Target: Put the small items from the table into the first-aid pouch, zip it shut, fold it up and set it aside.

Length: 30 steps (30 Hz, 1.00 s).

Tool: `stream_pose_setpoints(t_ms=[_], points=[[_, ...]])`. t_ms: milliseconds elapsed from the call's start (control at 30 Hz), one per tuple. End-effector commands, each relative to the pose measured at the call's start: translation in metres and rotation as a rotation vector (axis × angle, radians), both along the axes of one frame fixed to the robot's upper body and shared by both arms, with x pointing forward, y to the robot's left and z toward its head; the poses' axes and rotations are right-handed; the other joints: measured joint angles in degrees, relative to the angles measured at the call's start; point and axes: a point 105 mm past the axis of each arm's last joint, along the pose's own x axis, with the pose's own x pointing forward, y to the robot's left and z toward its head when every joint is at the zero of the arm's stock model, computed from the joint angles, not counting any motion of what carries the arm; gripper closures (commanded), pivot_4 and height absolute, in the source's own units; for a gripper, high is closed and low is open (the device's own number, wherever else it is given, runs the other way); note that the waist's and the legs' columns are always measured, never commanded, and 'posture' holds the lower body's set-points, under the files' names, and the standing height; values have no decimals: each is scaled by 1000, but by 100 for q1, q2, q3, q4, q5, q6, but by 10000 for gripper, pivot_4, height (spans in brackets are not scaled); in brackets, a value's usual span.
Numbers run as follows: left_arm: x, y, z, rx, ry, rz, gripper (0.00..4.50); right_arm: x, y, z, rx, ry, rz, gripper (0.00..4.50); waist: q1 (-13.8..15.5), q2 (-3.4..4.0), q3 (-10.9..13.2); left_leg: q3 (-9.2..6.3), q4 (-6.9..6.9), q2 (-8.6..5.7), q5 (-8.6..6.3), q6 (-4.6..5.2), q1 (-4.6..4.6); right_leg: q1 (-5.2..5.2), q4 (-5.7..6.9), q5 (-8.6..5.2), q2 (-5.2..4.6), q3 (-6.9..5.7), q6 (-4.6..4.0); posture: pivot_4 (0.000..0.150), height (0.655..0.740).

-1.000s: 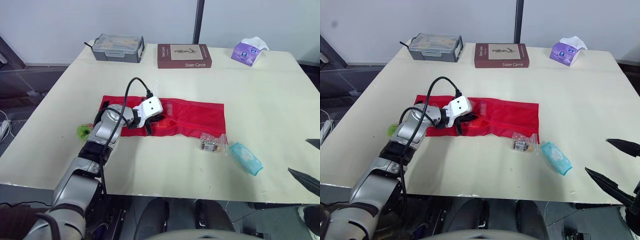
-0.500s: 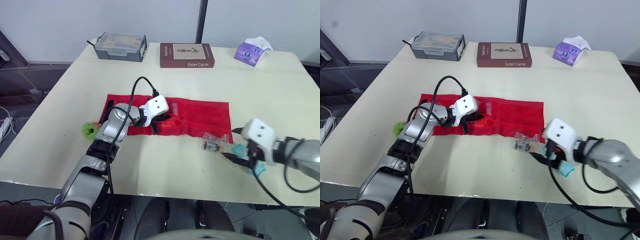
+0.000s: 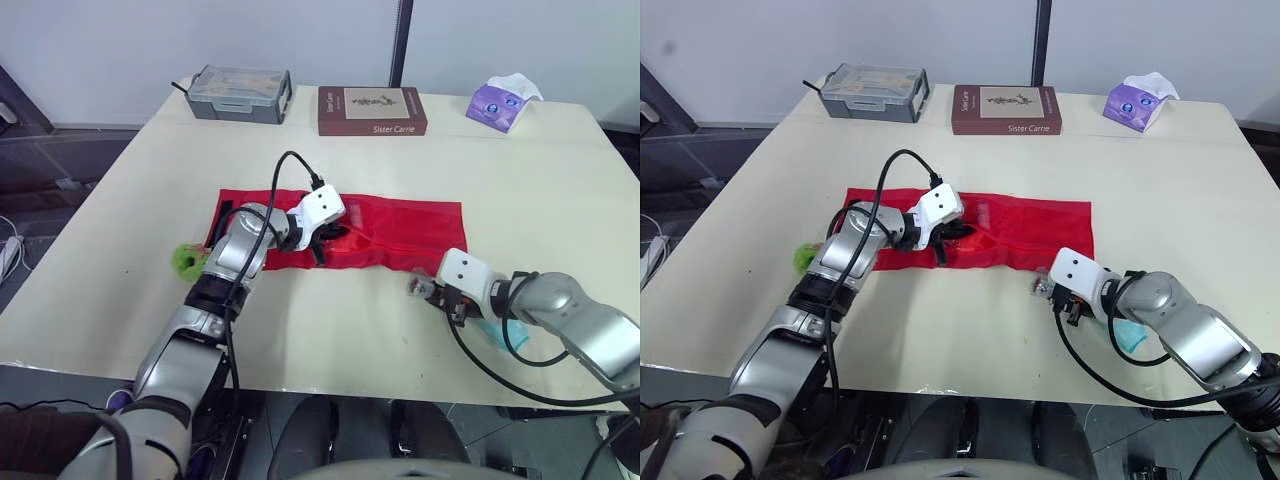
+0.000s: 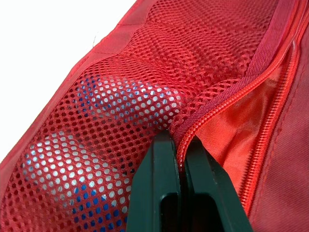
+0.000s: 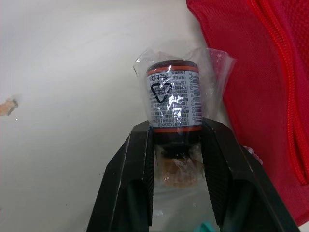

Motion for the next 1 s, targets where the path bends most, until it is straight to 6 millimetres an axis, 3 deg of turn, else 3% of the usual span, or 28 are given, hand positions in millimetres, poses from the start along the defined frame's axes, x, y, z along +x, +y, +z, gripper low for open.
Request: stream_pose_setpoints(t_ms=[33,100,167,433,667,1000], points=[[1,-12,24,-59,-36,-32,45000,-11,22,33,223,30,-5,36113,-6,0,0,0,0,2,0,0,0,0,1,0,1,1,0,1500,7400],[1,-13,25,-63,-30,-34,45000,-16,39,44,346,87,-12,36113,-8,0,0,1,0,1,0,0,1,-1,3,0,2,2,0,1500,7400],[1,-15,25,-65,-26,-40,45000,-8,53,50,440,127,-87,36113,-39,2,-1,0,0,10,0,0,2,0,4,1,9,2,-1,1500,7400],[-6,-27,23,-78,-16,-76,45000,32,80,41,545,233,-391,36113,-5,6,-3,2,-3,-6,1,-2,-1,-4,9,2,6,2,-3,1500,7400],[-12,-35,21,-79,-13,-102,45000,48,79,29,597,291,-581,36114,-28,9,-5,0,-8,-11,2,-4,3,-6,13,2,9,2,-2,1500,7400],[-23,-40,9,-61,10,-134,45000,64,85,37,819,347,-757,36114,-55,12,-6,1,-12,-12,5,-9,2,-12,15,2,8,5,-3,1500,7400]])
